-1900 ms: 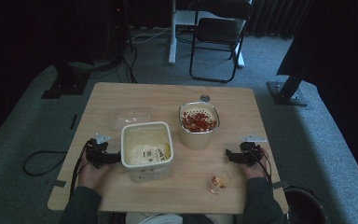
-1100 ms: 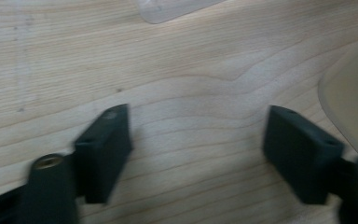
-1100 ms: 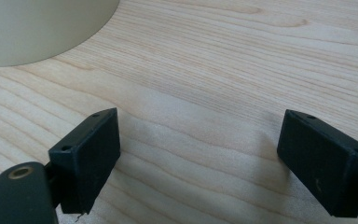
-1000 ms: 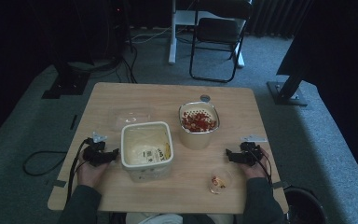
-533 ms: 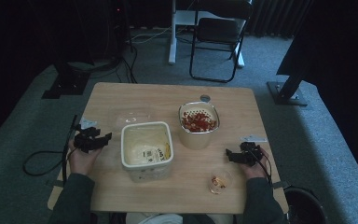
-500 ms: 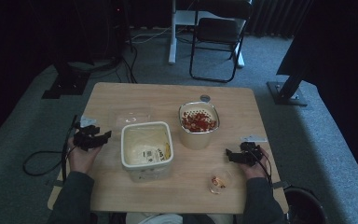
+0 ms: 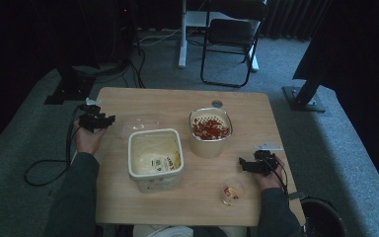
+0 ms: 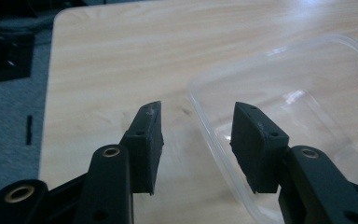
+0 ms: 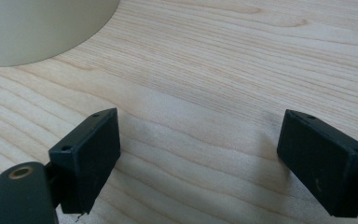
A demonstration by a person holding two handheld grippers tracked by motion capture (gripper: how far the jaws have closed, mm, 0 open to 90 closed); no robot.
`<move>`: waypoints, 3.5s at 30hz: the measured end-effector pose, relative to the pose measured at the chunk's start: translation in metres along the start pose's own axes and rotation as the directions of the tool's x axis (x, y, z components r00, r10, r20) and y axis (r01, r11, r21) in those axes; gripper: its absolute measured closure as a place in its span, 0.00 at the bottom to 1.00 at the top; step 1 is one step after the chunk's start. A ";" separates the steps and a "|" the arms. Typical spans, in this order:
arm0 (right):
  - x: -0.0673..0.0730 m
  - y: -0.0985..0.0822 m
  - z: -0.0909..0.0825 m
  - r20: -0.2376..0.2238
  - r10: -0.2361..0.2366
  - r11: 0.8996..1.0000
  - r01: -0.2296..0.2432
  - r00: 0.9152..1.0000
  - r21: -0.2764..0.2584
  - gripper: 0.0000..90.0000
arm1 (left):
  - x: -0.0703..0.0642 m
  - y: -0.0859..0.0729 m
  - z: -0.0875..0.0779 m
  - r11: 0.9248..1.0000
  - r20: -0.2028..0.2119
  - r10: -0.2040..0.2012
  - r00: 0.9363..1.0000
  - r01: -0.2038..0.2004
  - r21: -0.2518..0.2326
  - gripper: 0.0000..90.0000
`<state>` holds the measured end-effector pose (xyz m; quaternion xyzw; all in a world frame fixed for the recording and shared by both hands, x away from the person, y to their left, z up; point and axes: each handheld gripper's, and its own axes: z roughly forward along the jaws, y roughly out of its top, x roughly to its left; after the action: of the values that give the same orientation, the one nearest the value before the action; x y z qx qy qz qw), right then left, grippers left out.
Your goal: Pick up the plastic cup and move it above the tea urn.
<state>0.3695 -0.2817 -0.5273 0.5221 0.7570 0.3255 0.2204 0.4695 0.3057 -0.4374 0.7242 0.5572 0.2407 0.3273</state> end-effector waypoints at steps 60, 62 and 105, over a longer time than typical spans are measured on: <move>0.000 0.000 0.000 0.000 0.001 1.000 -0.001 1.000 0.000 0.14 | -0.004 -0.006 0.048 0.993 0.094 -0.065 0.993 0.055 0.103 0.85; 0.000 0.000 0.000 0.000 0.001 1.000 -0.001 1.000 -0.001 0.14 | -0.004 -0.006 0.048 0.993 0.094 -0.069 0.993 0.059 0.102 0.87; 0.000 0.000 0.000 0.001 0.001 1.000 -0.001 1.000 0.000 0.14 | -0.036 0.049 -0.064 0.970 0.136 -0.044 0.990 0.075 -0.232 0.97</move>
<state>0.3693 -0.2816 -0.5273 0.5225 0.7566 0.3253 0.2205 0.4466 0.2764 -0.3573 0.6773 0.5234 0.2476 0.4538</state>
